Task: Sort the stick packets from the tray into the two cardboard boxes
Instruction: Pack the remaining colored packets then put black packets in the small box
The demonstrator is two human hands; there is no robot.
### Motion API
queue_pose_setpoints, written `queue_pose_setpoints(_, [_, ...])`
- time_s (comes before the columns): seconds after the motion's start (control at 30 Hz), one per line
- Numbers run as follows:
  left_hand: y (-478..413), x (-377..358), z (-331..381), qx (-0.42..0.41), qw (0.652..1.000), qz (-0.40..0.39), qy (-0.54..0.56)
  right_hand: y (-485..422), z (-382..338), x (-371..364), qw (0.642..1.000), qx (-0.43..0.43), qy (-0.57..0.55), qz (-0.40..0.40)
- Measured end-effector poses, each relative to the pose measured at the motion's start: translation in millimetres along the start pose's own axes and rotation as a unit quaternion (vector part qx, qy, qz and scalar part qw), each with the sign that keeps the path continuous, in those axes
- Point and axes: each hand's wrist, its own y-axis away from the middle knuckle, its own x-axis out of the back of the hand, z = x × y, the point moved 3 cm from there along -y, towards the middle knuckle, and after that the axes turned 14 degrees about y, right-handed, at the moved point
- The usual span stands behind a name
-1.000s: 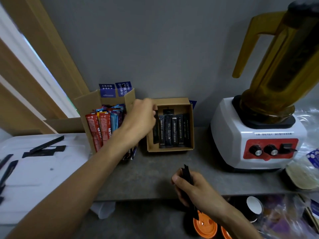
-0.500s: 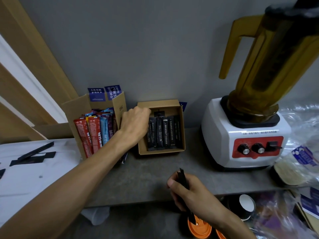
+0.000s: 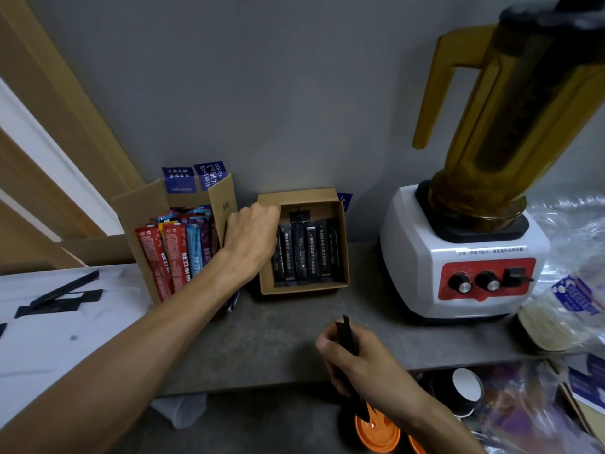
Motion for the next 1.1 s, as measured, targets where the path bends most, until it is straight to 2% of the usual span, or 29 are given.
queue_pose_setpoints(0.07, [10, 11, 5, -0.005, 0.999, 0.021, 0.049, -2, 1, 2, 1.0, 0.003, -0.018, 0.016])
queue_pose_setpoints(0.13, [33, 25, 16, 0.013, 0.981, -0.012, 0.191, -2, -1, 5, 0.999, 0.013, -0.039, 0.025])
queue_pose_setpoints(0.23, [84, 43, 43, 0.038, 0.905, -0.153, 0.395, -2, -9, 4, 0.998, 0.047, -0.048, 0.015])
queue_pose_setpoints(0.3, [113, 46, 53, 0.065, 0.875, -0.174, 0.447, -5, -11, -1, 0.998, 0.053, -0.013, 0.021])
queue_pose_setpoints(0.43, [142, 39, 49, 0.135, 0.867, -0.102, 0.469, -13, -15, -19, 0.986, 0.087, 0.141, 0.024])
queue_pose_setpoints(0.57, [149, 41, 39, 0.163, 0.862, -0.076, 0.473, -15, -20, -28, 0.982, 0.087, 0.164, 0.02])
queue_pose_setpoints(0.67, [152, 41, 34, 0.171, 0.851, -0.087, 0.489, -14, -25, -29, 0.98, 0.099, 0.17, 0.038])
queue_pose_setpoints(0.77, [154, 39, 32, 0.147, 0.868, -0.066, 0.469, -14, -31, -30, 0.97, 0.114, 0.21, 0.04])
queue_pose_setpoints(0.87, [156, 36, 26, 0.15, 0.867, -0.027, 0.474, -13, -34, -33, 0.965, 0.128, 0.225, 0.039])
queue_pose_setpoints(0.93, [156, 37, 15, 0.169, 0.859, 0.024, 0.483, -11, -28, -33, 0.965, 0.121, 0.225, 0.062])
queue_pose_setpoints(1.0, [157, 41, 2, 0.201, 0.838, 0.074, 0.502, -13, -21, -32, 0.978, 0.087, 0.175, 0.078])
queue_pose_setpoints(1.1, [162, 50, -20, 0.254, 0.8, 0.143, 0.525, -30, -27, -21, 0.975, 0.118, 0.135, 0.129])
